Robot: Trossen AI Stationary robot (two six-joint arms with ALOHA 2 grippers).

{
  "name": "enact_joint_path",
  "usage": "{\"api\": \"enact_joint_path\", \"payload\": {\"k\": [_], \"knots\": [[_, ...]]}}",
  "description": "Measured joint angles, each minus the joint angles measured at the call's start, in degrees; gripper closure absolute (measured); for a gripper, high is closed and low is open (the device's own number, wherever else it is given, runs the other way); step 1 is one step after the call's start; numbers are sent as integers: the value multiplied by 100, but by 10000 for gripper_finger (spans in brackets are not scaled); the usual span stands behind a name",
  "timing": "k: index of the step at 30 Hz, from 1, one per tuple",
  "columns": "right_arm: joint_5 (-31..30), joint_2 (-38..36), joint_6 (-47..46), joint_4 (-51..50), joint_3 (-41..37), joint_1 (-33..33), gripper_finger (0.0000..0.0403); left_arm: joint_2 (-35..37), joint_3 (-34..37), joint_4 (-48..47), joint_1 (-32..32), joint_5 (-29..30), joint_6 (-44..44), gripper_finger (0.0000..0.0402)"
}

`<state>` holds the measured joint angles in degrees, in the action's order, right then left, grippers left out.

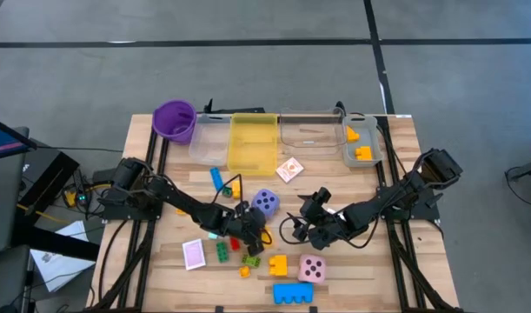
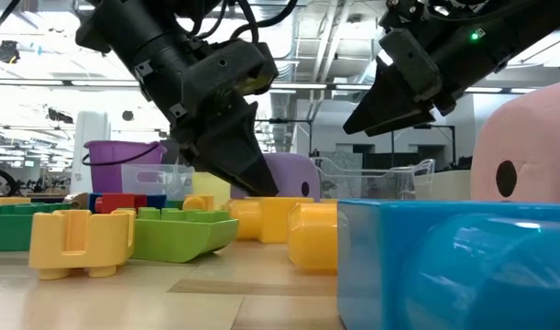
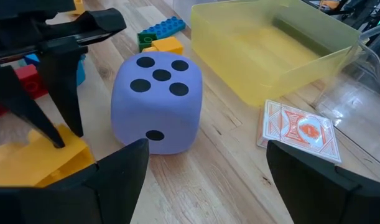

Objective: Pick & Place Toys
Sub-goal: Put the large yellow game piece into the gray bin

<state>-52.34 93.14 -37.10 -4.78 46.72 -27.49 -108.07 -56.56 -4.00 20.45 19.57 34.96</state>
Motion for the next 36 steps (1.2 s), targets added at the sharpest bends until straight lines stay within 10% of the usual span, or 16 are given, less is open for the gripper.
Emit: {"api": "enact_joint_path", "payload": {"k": [11,19,36], "knots": [[0,0,1,-37,0,0,84,228,18,62,0,-55,-1370,399],[1,0,2,-76,0,0,84,1395,28,-208,2,-582,-4776,378],[0,0,163,-144,2,-4,84,1764,14,-488,-476,-903,-7083,110]]}}
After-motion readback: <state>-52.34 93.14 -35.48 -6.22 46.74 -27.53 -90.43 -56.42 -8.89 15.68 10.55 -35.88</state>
